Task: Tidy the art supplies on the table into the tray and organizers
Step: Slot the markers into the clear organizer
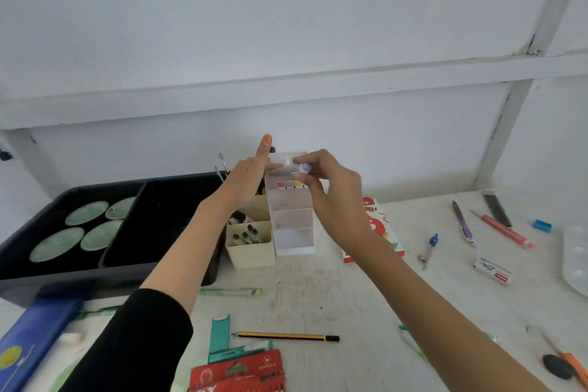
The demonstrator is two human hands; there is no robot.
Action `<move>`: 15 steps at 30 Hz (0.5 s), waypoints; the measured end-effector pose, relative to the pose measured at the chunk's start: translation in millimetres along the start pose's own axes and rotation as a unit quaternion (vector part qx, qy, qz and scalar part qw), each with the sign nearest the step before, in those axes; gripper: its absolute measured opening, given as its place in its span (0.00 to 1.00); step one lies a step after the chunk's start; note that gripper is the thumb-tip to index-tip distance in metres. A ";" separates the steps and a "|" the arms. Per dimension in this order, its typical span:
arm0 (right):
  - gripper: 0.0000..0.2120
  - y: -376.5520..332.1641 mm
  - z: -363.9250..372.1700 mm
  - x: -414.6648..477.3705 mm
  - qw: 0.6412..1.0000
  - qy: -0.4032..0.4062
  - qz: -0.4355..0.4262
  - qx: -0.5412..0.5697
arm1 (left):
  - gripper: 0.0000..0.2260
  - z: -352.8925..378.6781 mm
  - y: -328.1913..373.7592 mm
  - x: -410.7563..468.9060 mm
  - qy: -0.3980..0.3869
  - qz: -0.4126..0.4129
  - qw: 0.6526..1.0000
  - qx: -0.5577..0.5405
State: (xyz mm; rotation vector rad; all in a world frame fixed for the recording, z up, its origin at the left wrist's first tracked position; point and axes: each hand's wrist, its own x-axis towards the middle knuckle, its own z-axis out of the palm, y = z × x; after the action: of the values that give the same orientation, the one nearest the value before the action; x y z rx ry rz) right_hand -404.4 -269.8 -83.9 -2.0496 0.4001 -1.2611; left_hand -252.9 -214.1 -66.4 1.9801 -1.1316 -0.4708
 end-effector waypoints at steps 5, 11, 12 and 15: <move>0.06 19.1 25.6 5.2 0.984 -0.085 -0.071 -0.138 | 0.34 -6.4 -5.9 3.3 -0.025 0.023 0.999 0.003; 0.06 25.1 47.6 21.3 0.968 -0.162 -0.112 -0.157 | 0.34 -12.4 -8.0 10.7 -0.053 0.050 0.996 0.052; 0.07 28.0 51.2 22.8 0.966 -0.166 -0.108 -0.164 | 0.34 -13.5 -7.7 10.2 -0.054 0.051 0.996 0.052; 0.10 39.3 57.2 24.5 0.970 -0.151 -0.079 -0.175 | 0.33 -15.9 -6.2 10.2 -0.057 0.049 0.996 0.055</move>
State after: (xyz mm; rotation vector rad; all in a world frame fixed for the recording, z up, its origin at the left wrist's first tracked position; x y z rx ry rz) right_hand -339.1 -289.5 -111.7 -2.5724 0.3391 -0.9946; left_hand -233.9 -213.7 -60.8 2.0014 -1.3452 -0.4838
